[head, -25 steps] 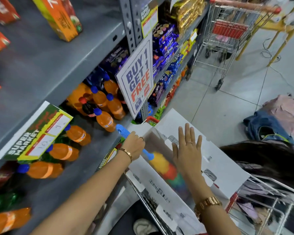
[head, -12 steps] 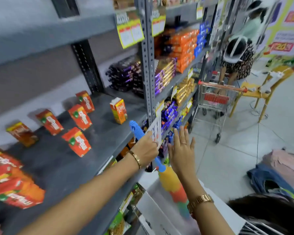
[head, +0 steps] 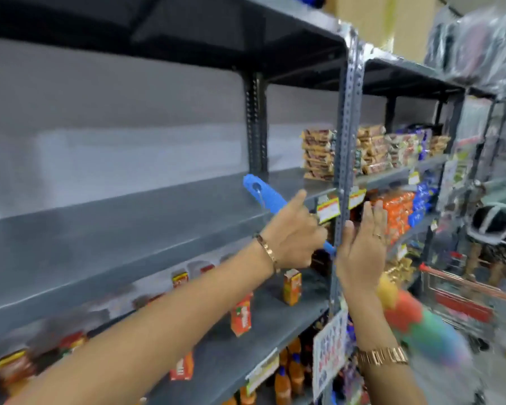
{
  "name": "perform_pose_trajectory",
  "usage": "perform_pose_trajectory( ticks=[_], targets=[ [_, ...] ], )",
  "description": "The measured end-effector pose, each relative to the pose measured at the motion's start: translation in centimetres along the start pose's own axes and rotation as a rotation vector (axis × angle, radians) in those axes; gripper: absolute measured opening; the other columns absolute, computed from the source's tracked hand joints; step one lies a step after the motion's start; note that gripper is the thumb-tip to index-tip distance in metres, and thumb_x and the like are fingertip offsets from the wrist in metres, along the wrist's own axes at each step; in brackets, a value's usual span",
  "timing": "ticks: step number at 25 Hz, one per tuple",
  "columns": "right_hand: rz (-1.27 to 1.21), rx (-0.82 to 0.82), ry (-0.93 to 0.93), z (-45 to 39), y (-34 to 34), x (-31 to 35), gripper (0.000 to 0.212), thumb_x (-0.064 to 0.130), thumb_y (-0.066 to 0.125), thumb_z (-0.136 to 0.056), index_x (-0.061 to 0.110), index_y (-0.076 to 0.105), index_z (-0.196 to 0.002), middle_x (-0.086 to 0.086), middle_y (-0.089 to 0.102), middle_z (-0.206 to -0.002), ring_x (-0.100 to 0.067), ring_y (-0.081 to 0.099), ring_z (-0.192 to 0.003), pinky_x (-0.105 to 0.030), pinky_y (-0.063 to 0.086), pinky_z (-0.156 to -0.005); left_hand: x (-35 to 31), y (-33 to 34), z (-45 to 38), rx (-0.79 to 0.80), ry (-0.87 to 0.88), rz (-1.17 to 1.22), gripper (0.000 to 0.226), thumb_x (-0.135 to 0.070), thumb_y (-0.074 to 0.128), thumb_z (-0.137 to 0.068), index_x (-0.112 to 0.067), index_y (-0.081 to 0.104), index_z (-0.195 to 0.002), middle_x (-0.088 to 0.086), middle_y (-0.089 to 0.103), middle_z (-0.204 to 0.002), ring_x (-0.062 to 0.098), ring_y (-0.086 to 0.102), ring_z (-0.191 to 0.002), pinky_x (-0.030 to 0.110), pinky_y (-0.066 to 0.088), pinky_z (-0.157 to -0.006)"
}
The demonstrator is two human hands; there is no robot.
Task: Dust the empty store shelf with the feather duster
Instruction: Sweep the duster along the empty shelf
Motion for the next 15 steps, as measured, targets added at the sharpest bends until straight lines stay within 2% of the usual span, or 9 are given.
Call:
perform_pose_trajectory(
  ticks=[1,3,4,6,8,10,12,14,15],
  targets=[
    [-0.061,-0.022,0.006,-0.5,0.1,2.0,0.043,0.014,0.043,-0.094,-0.004,0.036,-0.133,-0.026,0.034,-0.143,-0.039,0.028,-0.133,-0.059,0.020,-0.108,2.7,-1.5,1.3,-0.024,-0.108,-0.024,0.011,-0.031,0.061,-0.071,-0.021,0.065,-0.068,0.002,0.072,-0.064,0.022,0.067,-0.059,0.033,0.049,-0.084],
    [-0.152,-0.054,0.010,-0.7,0.4,5.6,0.041,0.013,0.042,-0.093,-0.004,0.038,-0.130,-0.026,0.039,-0.140,-0.039,0.033,-0.131,-0.061,0.025,-0.106,7.9,-3.7,4.9,-0.021,-0.296,0.004,0.011,-0.027,0.062,-0.076,-0.018,0.066,-0.072,0.006,0.071,-0.068,0.027,0.067,-0.058,0.026,0.040,-0.057],
    [-0.163,-0.071,0.000,-0.5,0.7,7.0,0.041,0.014,0.041,-0.092,-0.004,0.040,-0.129,-0.026,0.043,-0.137,-0.040,0.037,-0.128,-0.061,0.027,-0.105,10.2,-4.5,6.8,-0.020,-0.365,0.037,0.010,-0.024,0.060,-0.080,-0.016,0.067,-0.079,0.008,0.072,-0.073,0.030,0.067,-0.063,0.026,0.030,-0.050],
    [-0.201,-0.089,-0.058,0.5,1.5,10.2,0.042,0.015,0.043,-0.090,-0.003,0.042,-0.127,-0.026,0.050,-0.130,-0.041,0.045,-0.121,-0.057,0.030,-0.104,14.3,-5.2,10.9,-0.004,-0.513,0.018,0.016,-0.020,0.055,-0.085,-0.021,0.066,-0.097,0.008,0.071,-0.083,0.033,0.067,-0.070,0.024,0.017,-0.046],
    [-0.316,-0.039,-0.095,1.3,2.9,13.8,0.043,0.018,0.046,-0.089,-0.001,0.043,-0.127,-0.025,0.056,-0.123,-0.039,0.051,-0.112,-0.047,0.035,-0.099,17.6,-5.1,15.0,0.042,-0.625,-0.004,0.030,-0.019,0.052,-0.087,-0.034,0.060,-0.112,0.003,0.070,-0.089,0.030,0.066,-0.073,0.020,0.012,-0.044],
    [-0.438,0.113,-0.090,2.7,5.0,17.0,0.041,0.018,0.050,-0.092,0.003,0.043,-0.129,-0.020,0.058,-0.123,-0.035,0.053,-0.110,-0.035,0.037,-0.094,19.6,-4.0,18.3,0.133,-0.702,0.063,0.039,-0.021,0.048,-0.090,-0.045,0.053,-0.121,-0.003,0.069,-0.094,0.025,0.065,-0.083,0.020,0.024,-0.047],
    [-0.532,0.347,-0.090,4.9,7.2,19.7,0.039,0.023,0.049,-0.094,0.011,0.043,-0.131,-0.010,0.056,-0.129,-0.027,0.050,-0.118,-0.030,0.037,-0.094,20.9,-1.8,21.3,0.281,-0.772,0.167,0.039,-0.025,0.046,-0.092,-0.048,0.051,-0.123,-0.004,0.069,-0.107,0.021,0.062,-0.098,0.026,0.040,-0.063],
    [-0.579,0.541,-0.155,7.1,9.1,21.9,0.036,0.030,0.042,-0.096,0.021,0.044,-0.130,0.003,0.056,-0.125,-0.016,0.048,-0.117,-0.028,0.035,-0.095,21.9,0.5,24.1,0.447,-0.826,0.224,0.039,-0.024,0.045,-0.093,-0.046,0.050,-0.125,-0.004,0.066,-0.117,0.022,0.059,-0.107,0.030,0.046,-0.078],
    [-0.539,0.579,-0.215,7.9,9.8,22.5,0.034,0.032,0.039,-0.097,0.024,0.044,-0.129,0.007,0.057,-0.122,-0.014,0.048,-0.116,-0.028,0.034,-0.097,22.1,1.6,25.1,0.512,-0.855,0.216,0.039,-0.023,0.044,-0.093,-0.044,0.051,-0.126,-0.002,0.066,-0.118,0.023,0.059,-0.106,0.032,0.047,-0.081]
  ],
)
Point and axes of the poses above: each hand's wrist, its own z-axis away from the middle knuckle, its own y-axis out of the palm, x = y × z, the point moved 4 cm from there along -z, towards the middle knuckle
